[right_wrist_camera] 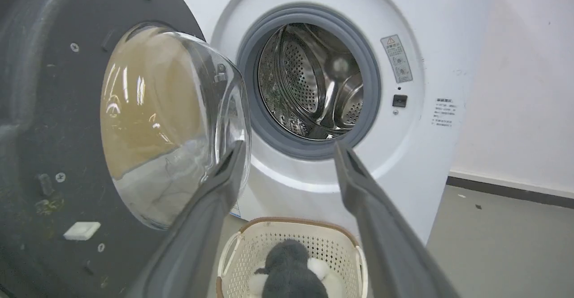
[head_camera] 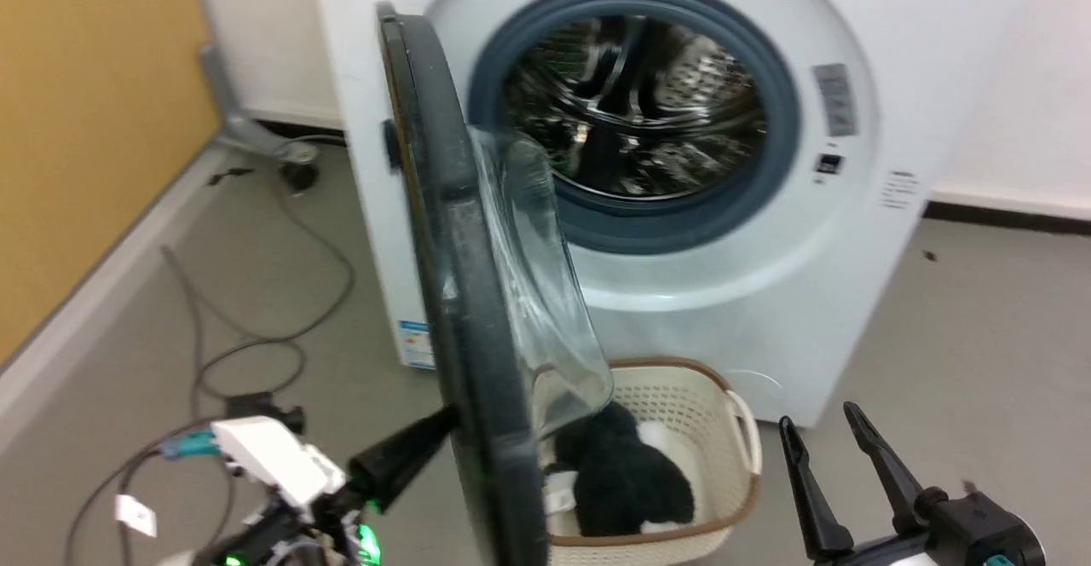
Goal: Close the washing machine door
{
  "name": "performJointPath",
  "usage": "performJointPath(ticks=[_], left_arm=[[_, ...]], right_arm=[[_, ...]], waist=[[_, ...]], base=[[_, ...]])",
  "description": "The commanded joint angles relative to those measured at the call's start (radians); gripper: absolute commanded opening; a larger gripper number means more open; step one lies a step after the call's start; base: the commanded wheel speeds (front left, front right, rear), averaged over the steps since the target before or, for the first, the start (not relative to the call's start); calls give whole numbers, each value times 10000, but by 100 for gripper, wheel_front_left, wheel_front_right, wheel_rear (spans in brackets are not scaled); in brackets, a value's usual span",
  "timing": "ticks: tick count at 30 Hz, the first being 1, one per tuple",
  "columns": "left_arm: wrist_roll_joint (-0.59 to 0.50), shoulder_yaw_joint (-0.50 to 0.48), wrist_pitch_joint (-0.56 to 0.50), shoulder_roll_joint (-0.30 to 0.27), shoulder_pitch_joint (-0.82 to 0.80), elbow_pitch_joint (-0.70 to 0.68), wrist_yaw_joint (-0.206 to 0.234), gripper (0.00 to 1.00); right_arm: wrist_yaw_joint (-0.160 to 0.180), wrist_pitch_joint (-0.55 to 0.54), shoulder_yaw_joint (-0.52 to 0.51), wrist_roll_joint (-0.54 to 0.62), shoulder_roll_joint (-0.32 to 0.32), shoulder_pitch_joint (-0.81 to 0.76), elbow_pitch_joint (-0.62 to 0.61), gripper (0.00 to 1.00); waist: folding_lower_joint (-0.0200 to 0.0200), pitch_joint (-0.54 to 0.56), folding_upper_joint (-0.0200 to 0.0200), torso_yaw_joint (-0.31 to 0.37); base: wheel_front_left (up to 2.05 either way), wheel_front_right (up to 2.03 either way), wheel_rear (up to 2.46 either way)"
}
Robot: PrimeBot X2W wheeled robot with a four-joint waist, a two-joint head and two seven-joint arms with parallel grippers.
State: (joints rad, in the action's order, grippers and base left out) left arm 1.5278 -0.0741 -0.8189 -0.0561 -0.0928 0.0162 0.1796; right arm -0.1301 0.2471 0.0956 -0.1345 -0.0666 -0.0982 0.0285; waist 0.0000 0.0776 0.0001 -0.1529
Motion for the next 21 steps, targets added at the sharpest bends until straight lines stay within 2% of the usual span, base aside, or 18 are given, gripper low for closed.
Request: performJointPath(ticks=[1,10,15,21], left_arm=[[120,176,120,56,146,-45,16,0],[960,1607,2082,57,148,546,-559,0],[1518,2240,3385,58,-528,1081,-935,0],[1492,2839,4975,58,-1753,2108,-1424,0]], right_arm=[[-6,-17,14,59,-36,-6,-37,100],[-6,-152,8,92,-182,100,-235,100],[-6,-212,-23,76,-264,169,-341,100],[-6,-204,4,38,-267,353,-393,100]], waist=[[0,-145,-1,571],[0,-619,-1,2419],[0,-945,-1,3356],[0,-1457,-1,4251]], base=[[0,0,0],[0,0,0],[0,0,0],[0,0,0]])
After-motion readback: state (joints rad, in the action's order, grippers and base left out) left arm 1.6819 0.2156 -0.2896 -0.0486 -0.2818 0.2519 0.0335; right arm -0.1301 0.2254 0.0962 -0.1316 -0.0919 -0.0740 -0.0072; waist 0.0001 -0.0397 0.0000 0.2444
